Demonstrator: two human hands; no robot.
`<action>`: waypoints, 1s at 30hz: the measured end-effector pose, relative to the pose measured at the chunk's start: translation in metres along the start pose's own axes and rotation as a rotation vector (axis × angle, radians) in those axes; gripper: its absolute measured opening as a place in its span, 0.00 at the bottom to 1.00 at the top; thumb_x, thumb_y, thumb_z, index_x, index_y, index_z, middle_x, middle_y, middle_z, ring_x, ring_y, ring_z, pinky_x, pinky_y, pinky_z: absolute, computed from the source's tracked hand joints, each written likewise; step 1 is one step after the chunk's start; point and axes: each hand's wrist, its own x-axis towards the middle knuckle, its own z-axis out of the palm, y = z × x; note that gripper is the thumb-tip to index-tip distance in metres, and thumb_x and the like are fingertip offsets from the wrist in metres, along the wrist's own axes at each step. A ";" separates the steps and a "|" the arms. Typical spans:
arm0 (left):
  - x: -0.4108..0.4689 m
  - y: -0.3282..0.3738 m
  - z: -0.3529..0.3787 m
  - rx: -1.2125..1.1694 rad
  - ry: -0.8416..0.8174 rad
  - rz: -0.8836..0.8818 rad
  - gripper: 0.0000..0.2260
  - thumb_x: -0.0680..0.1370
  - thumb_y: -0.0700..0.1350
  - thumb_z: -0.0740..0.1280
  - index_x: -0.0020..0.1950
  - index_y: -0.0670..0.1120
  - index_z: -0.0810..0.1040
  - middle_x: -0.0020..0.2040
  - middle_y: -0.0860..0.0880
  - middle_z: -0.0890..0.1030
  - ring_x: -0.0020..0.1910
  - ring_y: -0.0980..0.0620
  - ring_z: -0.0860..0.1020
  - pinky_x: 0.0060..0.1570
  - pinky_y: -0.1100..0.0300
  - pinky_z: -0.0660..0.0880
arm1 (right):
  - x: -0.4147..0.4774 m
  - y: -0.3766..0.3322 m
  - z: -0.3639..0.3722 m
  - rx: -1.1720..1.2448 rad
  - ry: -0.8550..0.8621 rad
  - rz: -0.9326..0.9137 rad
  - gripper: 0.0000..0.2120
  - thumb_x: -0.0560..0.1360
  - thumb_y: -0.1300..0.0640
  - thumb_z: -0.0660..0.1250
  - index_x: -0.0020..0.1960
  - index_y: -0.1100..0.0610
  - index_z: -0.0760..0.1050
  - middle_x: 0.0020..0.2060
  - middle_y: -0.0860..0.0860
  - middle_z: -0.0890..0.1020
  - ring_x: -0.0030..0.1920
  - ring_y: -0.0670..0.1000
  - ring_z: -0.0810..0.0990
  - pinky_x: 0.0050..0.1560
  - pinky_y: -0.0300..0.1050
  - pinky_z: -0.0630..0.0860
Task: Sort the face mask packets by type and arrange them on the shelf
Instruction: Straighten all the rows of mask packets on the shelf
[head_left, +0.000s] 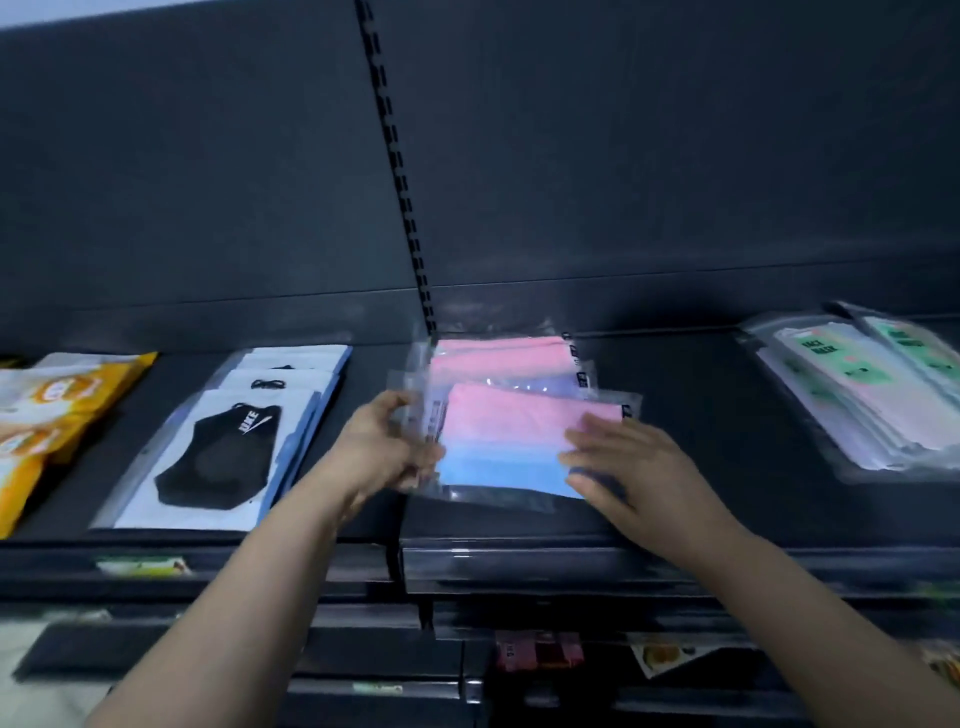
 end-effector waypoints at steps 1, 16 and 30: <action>-0.001 -0.007 -0.006 0.190 0.008 0.006 0.32 0.68 0.36 0.77 0.69 0.49 0.68 0.46 0.44 0.82 0.37 0.46 0.81 0.35 0.57 0.79 | 0.005 -0.002 0.000 -0.018 -0.016 0.050 0.21 0.75 0.38 0.56 0.58 0.45 0.80 0.64 0.46 0.78 0.70 0.50 0.70 0.65 0.56 0.71; -0.006 0.018 -0.013 1.067 -0.206 0.063 0.48 0.66 0.52 0.79 0.78 0.56 0.53 0.73 0.47 0.63 0.69 0.43 0.70 0.67 0.51 0.69 | 0.026 -0.027 0.002 0.081 -0.320 0.159 0.29 0.68 0.45 0.74 0.67 0.41 0.71 0.72 0.39 0.62 0.76 0.44 0.52 0.70 0.36 0.53; 0.029 0.062 0.087 0.875 -0.234 0.710 0.13 0.75 0.46 0.68 0.59 0.49 0.80 0.55 0.50 0.81 0.55 0.49 0.78 0.55 0.55 0.75 | -0.019 0.017 -0.027 -0.311 0.115 0.247 0.15 0.68 0.68 0.73 0.53 0.57 0.83 0.52 0.56 0.84 0.56 0.57 0.82 0.56 0.54 0.78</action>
